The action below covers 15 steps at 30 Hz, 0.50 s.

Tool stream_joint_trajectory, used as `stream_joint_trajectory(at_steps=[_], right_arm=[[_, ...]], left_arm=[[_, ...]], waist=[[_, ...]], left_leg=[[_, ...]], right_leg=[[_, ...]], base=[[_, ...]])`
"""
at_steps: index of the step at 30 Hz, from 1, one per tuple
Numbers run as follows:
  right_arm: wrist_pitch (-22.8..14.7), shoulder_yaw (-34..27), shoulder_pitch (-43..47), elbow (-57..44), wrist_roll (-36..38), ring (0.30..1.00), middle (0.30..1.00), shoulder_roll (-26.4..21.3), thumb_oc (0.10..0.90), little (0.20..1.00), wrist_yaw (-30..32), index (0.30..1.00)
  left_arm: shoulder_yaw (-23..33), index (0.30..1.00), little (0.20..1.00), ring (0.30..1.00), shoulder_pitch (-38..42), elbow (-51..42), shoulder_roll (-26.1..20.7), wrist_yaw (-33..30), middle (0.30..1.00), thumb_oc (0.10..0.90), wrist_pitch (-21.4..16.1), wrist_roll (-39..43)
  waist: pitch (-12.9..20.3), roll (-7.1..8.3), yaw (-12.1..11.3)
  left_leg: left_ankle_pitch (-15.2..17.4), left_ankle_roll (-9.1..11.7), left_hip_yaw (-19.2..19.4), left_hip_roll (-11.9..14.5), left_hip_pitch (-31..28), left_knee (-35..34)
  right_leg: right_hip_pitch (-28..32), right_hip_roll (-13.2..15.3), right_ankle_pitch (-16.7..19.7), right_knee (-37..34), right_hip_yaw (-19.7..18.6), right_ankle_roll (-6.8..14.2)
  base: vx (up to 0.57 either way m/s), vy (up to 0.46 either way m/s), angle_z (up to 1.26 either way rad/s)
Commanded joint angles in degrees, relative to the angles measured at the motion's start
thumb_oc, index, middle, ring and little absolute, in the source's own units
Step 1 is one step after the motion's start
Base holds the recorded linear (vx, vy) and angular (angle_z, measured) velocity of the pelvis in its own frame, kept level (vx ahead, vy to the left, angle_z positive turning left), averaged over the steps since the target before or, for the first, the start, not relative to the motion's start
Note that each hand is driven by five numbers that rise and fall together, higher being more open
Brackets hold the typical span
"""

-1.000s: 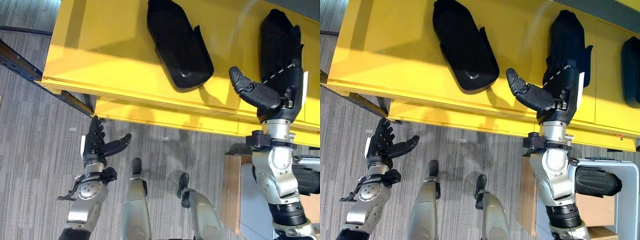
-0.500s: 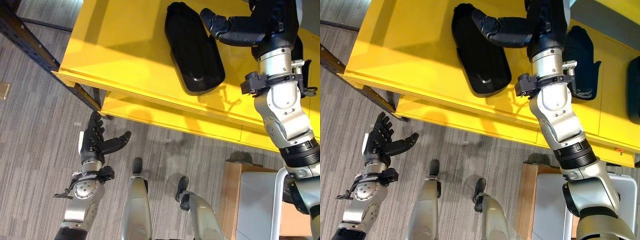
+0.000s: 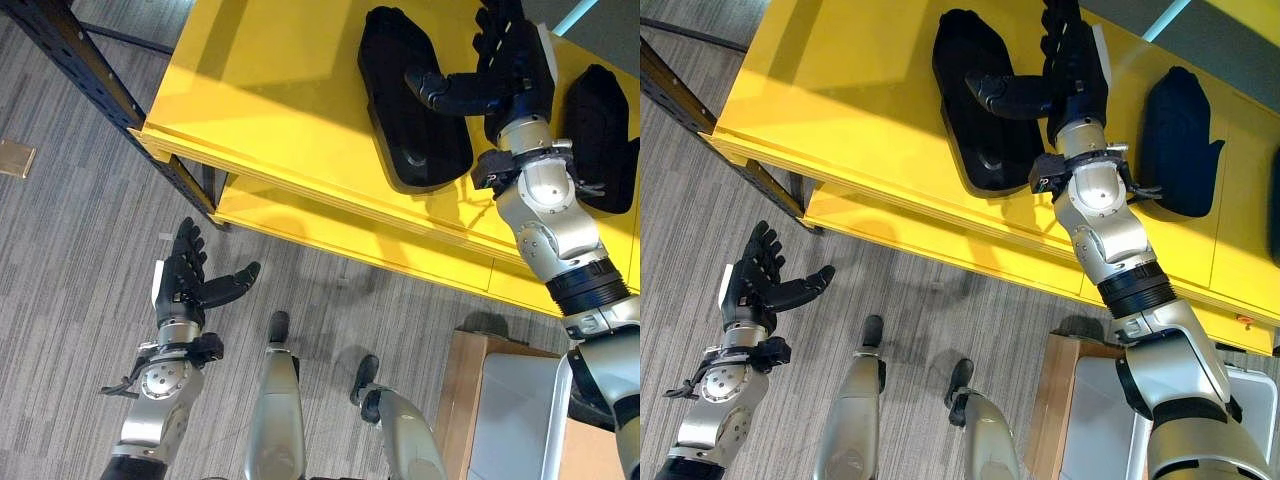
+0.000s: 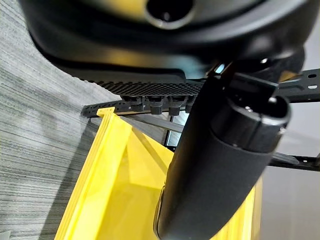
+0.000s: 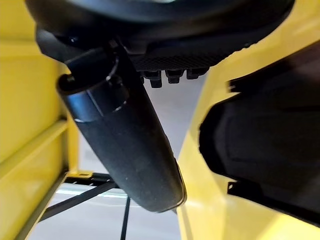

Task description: Move parts from the plastic box to the shelf.

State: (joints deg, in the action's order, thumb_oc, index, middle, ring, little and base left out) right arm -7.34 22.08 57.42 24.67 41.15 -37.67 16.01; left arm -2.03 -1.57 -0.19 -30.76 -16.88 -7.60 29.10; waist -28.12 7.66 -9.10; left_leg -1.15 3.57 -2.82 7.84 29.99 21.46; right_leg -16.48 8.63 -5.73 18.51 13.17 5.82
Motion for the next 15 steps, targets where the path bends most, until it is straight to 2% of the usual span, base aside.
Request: stream_joint_trajectory(at_steps=[1, 7, 15], right_arm=[[-4.5, -1.9, 8.4, 1.0, 1.8, 1.0, 1.0, -1.9, 0.9, 1.0, 0.7, 1.0], [-4.2, -0.6, 12.5, 6.7, 2.4, 1.0, 1.0, -1.5, 0.9, 1.0, 0.4, 1.0], [-4.3, 1.3, 14.2, 5.5, 1.2, 1.0, 1.0, -1.2, 0.9, 1.0, -0.1, 1.0]], left_arm=[[0.9, 1.0, 1.0, 1.0, -1.2, -5.0, -3.2, 0.9, 1.0, 0.9, -6.8, 1.6], [0.7, 1.0, 1.0, 1.0, -1.2, -4.9, -3.2, 0.9, 1.0, 0.9, -7.5, 2.3], [0.8, 1.0, 1.0, 1.0, -1.0, -4.7, -3.4, 1.1, 1.0, 0.9, -7.7, 2.7]], waist=[[4.9, -0.03, 0.4], [4.2, -0.39, -0.3], [4.0, -0.26, -0.6]], left_leg=[[0.7, 2.4, -1.9, 4.7, 1.7, 1.3], [0.7, 2.3, -2.1, 4.5, 1.7, 1.3], [0.7, 2.3, -2.1, 4.3, 2.1, 1.4]], right_leg=[[7.0, 3.1, 0.4, -2.7, -1.8, 2.1], [6.8, 3.2, 0.4, -2.4, -1.9, 2.0], [6.8, 3.2, 0.3, -2.4, -1.7, 2.0]], base=[[0.0, 0.0, 0.0], [0.0, 0.0, 0.0], [0.0, 0.0, 0.0]])
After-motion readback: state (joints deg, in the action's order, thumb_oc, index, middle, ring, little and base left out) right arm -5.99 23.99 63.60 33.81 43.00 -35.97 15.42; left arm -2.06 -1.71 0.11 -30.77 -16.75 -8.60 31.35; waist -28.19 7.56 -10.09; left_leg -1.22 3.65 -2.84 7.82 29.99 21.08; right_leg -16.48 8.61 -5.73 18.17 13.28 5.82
